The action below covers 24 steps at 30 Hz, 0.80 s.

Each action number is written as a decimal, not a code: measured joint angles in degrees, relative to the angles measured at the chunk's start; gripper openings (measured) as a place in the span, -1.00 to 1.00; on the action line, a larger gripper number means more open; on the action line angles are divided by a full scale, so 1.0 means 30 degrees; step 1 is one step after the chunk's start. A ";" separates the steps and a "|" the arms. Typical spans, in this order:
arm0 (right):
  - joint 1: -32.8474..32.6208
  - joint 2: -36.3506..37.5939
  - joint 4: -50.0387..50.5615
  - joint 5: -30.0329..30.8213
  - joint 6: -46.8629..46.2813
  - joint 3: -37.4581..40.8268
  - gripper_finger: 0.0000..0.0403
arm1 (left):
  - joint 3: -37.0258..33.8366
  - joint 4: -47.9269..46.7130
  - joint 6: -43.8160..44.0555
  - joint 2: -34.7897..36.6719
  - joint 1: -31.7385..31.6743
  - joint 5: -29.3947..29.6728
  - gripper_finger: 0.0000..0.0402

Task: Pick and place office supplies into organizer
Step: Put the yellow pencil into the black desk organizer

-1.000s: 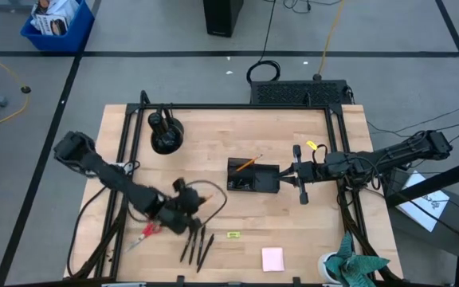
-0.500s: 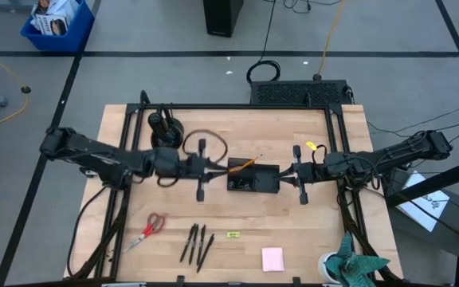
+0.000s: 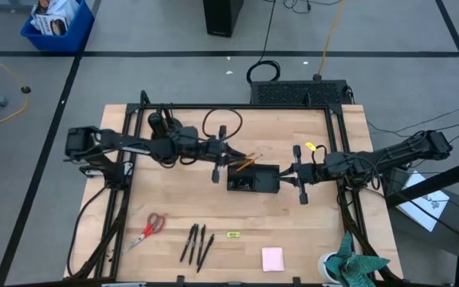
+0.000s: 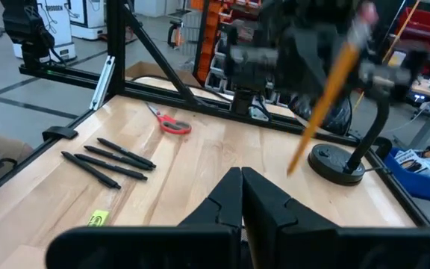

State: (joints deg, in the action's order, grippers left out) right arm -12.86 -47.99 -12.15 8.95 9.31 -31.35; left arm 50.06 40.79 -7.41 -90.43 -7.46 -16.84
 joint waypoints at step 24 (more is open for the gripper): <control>0.0000 0.0000 -0.0012 0.0000 0.0987 0.0000 -1.00 | 0.0015 0.4286 0.2258 -0.5832 -0.1544 -0.1209 -0.92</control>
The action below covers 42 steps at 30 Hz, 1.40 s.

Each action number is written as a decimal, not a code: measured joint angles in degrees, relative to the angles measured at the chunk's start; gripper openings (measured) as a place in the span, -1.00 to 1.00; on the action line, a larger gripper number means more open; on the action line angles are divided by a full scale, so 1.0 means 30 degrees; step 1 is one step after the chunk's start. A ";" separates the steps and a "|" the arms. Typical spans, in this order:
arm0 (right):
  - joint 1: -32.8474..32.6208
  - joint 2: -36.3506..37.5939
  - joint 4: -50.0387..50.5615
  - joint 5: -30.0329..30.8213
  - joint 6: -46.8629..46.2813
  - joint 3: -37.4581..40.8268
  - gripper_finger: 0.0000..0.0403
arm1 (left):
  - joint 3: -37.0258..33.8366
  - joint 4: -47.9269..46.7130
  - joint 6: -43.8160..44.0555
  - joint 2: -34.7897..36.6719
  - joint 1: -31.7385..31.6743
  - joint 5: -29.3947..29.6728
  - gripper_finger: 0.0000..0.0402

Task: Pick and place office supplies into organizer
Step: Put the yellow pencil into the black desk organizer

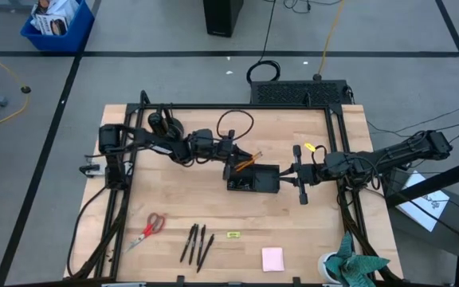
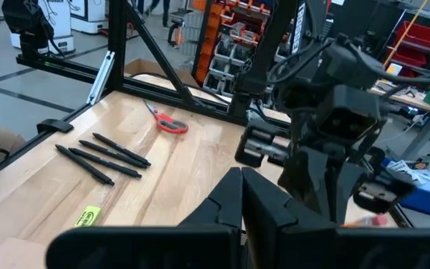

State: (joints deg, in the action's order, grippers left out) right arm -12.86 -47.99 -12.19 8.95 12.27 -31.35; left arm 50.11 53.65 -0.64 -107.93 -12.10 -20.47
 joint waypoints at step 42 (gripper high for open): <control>0.0007 0.0000 -0.0131 -0.0007 -0.0080 0.0000 -1.00 | 0.0036 -0.0369 0.1500 -0.1738 0.0080 0.1714 -0.66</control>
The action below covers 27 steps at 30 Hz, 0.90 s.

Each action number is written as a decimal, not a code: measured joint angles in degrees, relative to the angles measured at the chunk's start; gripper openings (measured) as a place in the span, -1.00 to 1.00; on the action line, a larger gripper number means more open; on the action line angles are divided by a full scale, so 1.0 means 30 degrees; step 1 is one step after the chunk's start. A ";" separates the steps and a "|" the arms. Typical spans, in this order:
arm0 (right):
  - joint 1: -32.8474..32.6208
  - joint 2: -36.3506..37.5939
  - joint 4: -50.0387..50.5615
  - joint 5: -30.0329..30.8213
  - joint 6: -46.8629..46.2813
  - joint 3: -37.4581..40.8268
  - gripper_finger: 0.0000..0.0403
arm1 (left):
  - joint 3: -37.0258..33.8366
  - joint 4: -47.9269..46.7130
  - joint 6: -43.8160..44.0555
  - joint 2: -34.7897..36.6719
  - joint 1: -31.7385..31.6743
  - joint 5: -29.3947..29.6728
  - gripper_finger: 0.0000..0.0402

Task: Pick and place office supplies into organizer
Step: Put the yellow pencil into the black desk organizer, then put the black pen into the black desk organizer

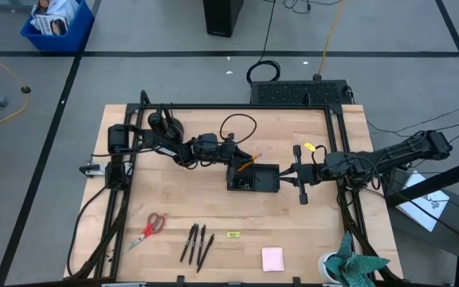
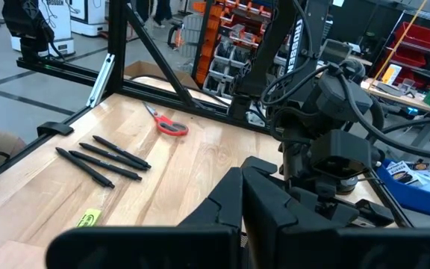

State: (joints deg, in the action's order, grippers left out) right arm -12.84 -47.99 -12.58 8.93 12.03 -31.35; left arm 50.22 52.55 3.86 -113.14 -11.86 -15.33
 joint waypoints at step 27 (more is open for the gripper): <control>-0.0005 0.0007 0.0129 -0.0003 0.0124 0.0000 -1.00 | 0.3901 -2.5285 0.3697 0.9480 0.7145 1.0168 -0.14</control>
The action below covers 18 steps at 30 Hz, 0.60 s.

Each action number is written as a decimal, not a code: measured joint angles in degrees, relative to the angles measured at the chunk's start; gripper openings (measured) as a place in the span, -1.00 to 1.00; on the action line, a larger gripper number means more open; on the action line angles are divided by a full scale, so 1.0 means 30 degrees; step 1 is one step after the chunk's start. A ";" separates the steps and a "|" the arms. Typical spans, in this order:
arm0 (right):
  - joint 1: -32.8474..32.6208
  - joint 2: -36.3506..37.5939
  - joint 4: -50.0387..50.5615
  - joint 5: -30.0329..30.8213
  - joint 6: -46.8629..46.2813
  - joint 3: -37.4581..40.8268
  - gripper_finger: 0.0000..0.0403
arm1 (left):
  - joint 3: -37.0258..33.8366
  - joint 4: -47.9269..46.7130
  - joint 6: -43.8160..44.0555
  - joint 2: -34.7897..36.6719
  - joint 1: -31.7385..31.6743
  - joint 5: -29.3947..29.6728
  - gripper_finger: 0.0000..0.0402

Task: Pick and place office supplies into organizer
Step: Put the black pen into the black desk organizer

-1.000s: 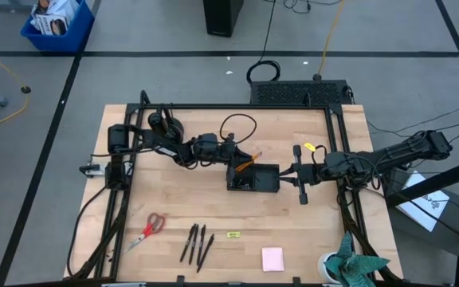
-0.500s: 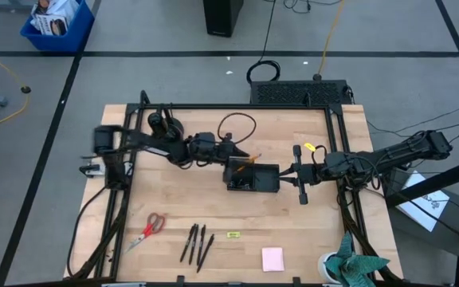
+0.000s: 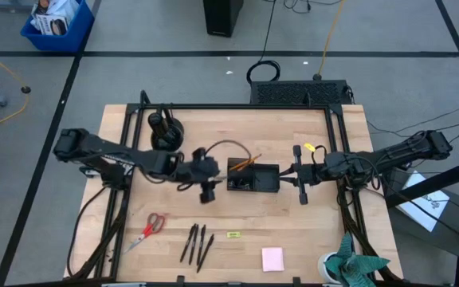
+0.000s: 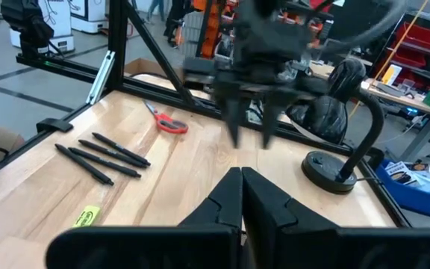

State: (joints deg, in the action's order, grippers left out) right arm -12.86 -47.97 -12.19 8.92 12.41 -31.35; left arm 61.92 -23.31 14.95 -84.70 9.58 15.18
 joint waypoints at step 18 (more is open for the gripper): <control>-0.0002 -0.0566 -0.1199 -0.0048 -0.0773 -0.0007 -1.00 | 0.0026 -0.4307 1.6714 -0.4731 0.8074 -0.2221 -0.14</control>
State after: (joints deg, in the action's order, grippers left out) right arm -12.86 -49.66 -15.79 8.78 10.09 -31.38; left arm 62.00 -36.23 65.10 -98.89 33.80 8.52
